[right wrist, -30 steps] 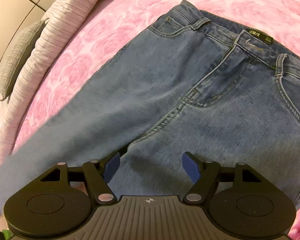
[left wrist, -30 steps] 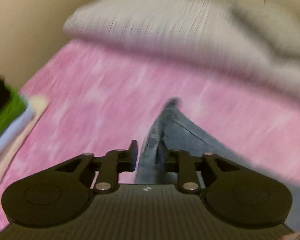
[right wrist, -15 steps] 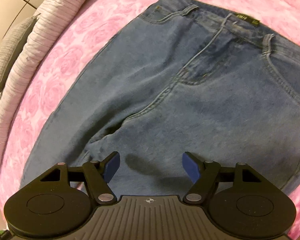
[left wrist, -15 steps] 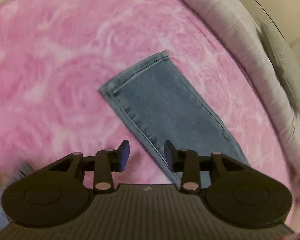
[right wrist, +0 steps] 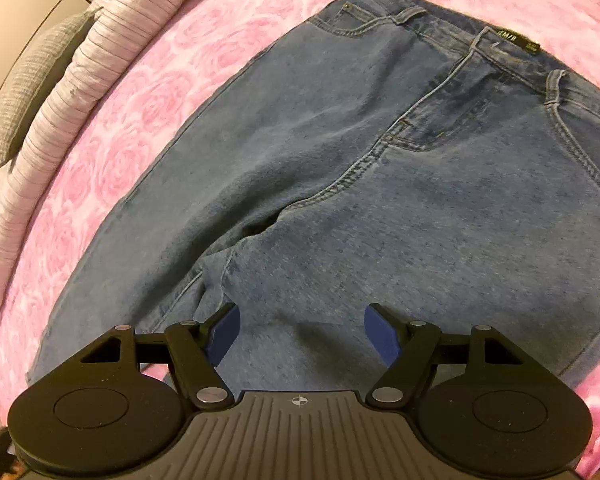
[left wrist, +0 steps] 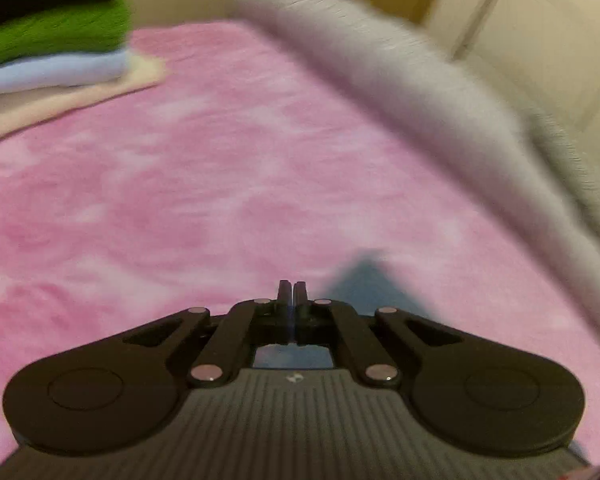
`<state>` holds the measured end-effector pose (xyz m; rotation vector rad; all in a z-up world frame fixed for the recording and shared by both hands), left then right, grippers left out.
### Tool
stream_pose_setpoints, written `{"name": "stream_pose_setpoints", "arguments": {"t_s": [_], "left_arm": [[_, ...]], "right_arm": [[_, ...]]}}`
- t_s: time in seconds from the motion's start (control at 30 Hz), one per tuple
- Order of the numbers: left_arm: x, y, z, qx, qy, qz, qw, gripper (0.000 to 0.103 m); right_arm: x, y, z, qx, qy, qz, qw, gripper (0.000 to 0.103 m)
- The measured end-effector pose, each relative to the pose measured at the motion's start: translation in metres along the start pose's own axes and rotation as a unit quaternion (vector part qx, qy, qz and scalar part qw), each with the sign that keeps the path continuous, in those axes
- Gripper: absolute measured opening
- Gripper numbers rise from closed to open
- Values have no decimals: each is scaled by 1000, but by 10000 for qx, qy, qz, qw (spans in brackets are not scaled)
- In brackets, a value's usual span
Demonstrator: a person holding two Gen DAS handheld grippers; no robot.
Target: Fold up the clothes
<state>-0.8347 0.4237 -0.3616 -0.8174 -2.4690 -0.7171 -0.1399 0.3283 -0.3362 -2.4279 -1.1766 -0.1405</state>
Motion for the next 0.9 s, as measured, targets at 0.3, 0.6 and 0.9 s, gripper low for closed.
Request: {"name": "stream_pose_setpoints", "arguments": {"t_s": [0.3, 0.6, 0.9], "left_arm": [[-112, 39, -73, -925, -1916, 1589, 9641, 13], [-320, 150, -191, -2055, -3017, 2553, 8953, 15], [-404, 224, -231, -1880, -2859, 2550, 9044, 16]], "right_arm": [[-9, 40, -13, -114, 33, 115, 9999, 72], [51, 129, -61, -129, 302, -433, 9985, 72], [111, 208, -81, 393, 225, -1364, 9896, 72]]}}
Point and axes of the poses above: each gripper's, at about its wrist camera, not at the fingertips, and z roughly the way its jaws point, y to its right, x to its top, the point moved 2 cm from there along z, roughly the way its jaws point, and after that the axes turned 8 degrees about -z, right-handed, at the moved point
